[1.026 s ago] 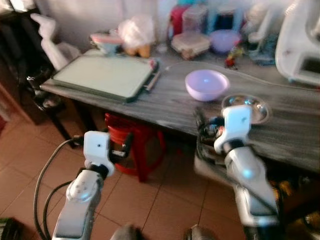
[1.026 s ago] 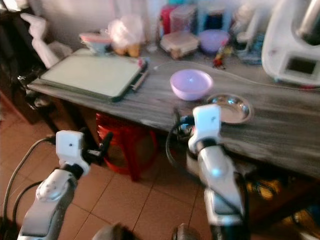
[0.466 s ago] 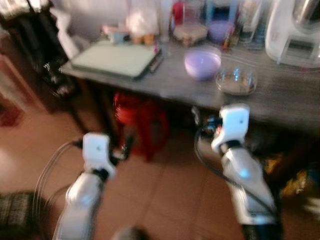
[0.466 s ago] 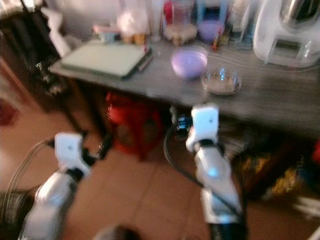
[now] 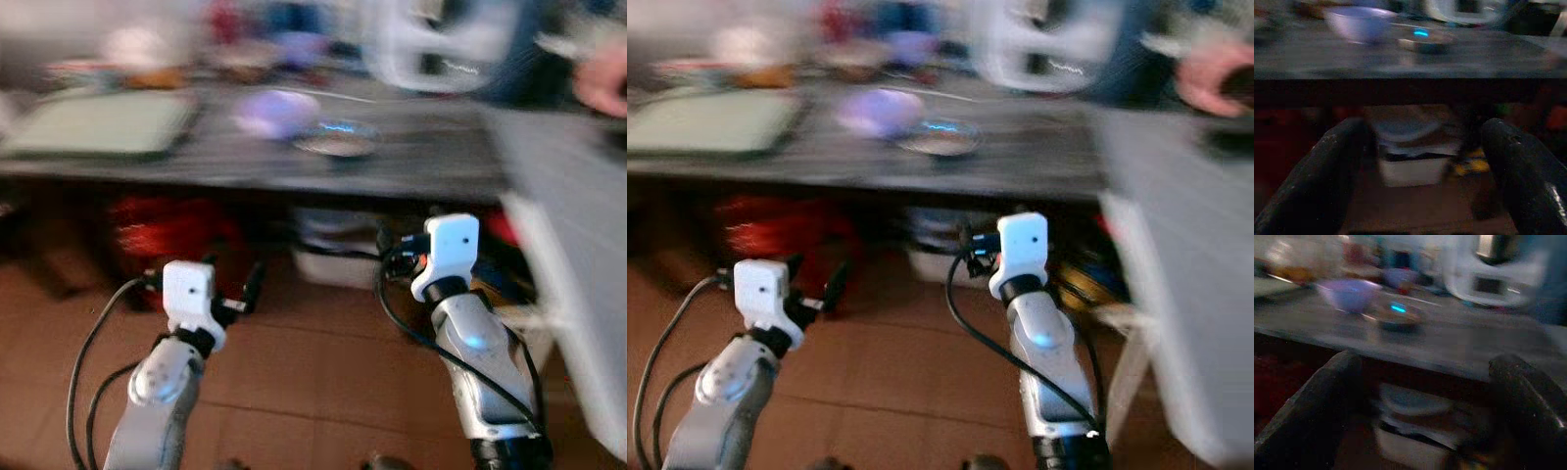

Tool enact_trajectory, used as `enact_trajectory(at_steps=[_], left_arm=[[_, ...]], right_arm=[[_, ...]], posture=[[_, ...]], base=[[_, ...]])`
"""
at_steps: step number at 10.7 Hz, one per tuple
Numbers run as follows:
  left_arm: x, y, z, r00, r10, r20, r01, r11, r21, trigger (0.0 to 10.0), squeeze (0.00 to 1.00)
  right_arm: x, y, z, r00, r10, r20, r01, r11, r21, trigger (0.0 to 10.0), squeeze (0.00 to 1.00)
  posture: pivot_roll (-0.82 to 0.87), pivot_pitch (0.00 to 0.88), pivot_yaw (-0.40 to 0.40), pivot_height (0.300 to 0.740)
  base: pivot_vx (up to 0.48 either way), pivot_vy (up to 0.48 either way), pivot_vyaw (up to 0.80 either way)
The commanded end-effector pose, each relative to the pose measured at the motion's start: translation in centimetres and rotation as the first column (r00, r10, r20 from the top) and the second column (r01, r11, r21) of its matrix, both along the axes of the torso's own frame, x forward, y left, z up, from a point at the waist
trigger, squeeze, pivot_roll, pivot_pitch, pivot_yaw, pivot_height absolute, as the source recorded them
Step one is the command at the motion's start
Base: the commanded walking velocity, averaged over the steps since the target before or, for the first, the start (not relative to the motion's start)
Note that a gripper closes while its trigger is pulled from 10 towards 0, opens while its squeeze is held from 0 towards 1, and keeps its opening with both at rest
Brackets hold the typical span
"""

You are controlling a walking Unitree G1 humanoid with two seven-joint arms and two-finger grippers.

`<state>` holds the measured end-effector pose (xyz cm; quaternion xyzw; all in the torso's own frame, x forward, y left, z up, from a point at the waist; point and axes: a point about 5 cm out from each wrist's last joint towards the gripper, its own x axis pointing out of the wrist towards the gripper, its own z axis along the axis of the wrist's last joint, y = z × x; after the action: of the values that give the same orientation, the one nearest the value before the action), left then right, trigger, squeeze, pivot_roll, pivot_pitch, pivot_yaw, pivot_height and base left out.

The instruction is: Setting the table

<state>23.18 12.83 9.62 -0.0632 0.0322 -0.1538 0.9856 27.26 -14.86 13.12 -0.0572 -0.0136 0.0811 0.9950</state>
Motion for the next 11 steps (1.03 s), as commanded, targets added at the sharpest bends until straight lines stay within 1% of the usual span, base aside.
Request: enact_trajectory(at_steps=[1,2,7,9,11], left_arm=[[-0.05,0.49,0.18,1.0,0.001,0.007,-0.001,1.0,0.012,10.0,0.0],[-0.04,0.49,0.16,1.0,-0.005,0.007,0.005,1.0,0.011,10.0,0.0],[-0.09,0.52,0.17,1.0,-0.004,0.012,0.004,1.0,0.021,10.0,0.0],[-0.09,0.3,0.23,1.0,-0.011,0.014,0.011,1.0,0.025,10.0,0.0],[0.09,0.23,0.21,1.0,-0.012,0.008,0.012,0.999,0.039,10.0,0.0]], right_arm=[[0.13,0.4,0.3,1.0,0.01,0.007,-0.01,1.0,0.021,10.0,0.0],[0.1,0.42,0.26,1.0,0.017,0.005,-0.017,1.0,0.021,10.0,0.0],[0.11,0.31,0.22,1.0,0.03,0.0,-0.03,0.999,0.014,10.0,0.0],[0.44,0.06,0.21,1.0,0.012,-0.014,-0.012,1.0,0.026,10.0,0.0],[0.79,-0.33,0.08,0.999,-0.008,-0.031,0.008,1.0,0.024,10.0,0.0]], posture=[[-0.01,0.0,0.054,0.74],[-0.02,0.0,0.055,0.74],[-0.02,0.0,0.048,0.74],[-0.02,0.0,0.048,0.74],[-0.02,0.0,0.05,0.74]], base=[[0.0,-0.469,-0.76],[0.0,-0.465,-0.75],[0.0,-0.465,0.0],[0.0,-0.441,0.0],[0.287,-0.382,0.0]])
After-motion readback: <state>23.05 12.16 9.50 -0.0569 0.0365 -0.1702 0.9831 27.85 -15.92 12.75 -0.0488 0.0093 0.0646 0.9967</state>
